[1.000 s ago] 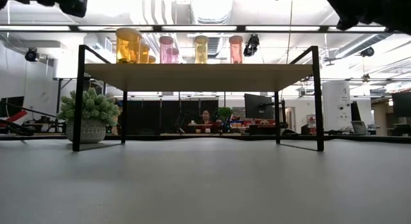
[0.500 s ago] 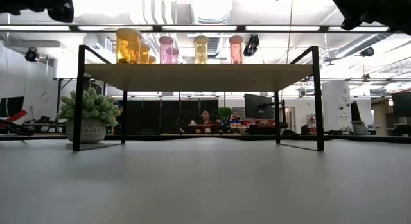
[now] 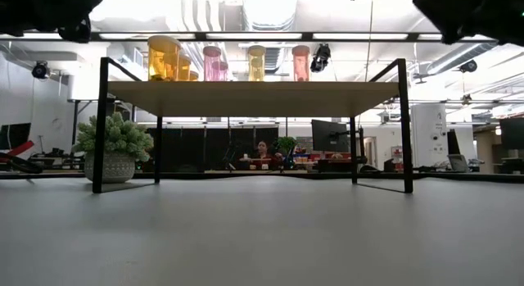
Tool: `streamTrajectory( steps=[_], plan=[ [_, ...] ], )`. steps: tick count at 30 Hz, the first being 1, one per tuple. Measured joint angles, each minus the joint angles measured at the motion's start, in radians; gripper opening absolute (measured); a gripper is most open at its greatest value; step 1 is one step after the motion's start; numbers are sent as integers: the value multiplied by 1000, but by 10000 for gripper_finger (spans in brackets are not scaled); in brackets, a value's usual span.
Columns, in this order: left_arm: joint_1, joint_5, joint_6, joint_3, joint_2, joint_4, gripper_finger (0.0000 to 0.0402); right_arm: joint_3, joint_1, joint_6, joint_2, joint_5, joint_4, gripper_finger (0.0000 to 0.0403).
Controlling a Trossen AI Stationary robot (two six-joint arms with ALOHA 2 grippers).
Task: Pick and place medicine bottles onto shelf by color
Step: Return to Home Position
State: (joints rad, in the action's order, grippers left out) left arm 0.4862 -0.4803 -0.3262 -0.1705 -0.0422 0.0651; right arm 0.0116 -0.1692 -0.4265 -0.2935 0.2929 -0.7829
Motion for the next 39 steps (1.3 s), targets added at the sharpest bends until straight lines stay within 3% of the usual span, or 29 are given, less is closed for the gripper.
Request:
streamTrajectory(
  steps=[5,8,21,24,26,32,34,39],
  plan=[
    [0,-40,70,22,-13,3,1,0,0,5,-9,132,1,171],
    [0,-51,140,48,-15,2,1,-1,0,7,-11,135,3,171],
    [0,-49,136,146,-16,1,1,-1,0,3,-8,137,24,171],
    [0,-48,135,161,-15,10,1,-1,1,-105,51,201,99,171],
    [0,-48,135,162,-18,13,1,-1,21,21,93,205,181,171],
    [0,-48,136,162,-32,12,1,-1,125,272,221,194,684,171],
    [0,-48,136,162,-36,12,1,-1,153,313,235,185,717,171],
    [0,-48,136,162,-44,13,1,-2,169,244,248,45,729,171]
  ],
)
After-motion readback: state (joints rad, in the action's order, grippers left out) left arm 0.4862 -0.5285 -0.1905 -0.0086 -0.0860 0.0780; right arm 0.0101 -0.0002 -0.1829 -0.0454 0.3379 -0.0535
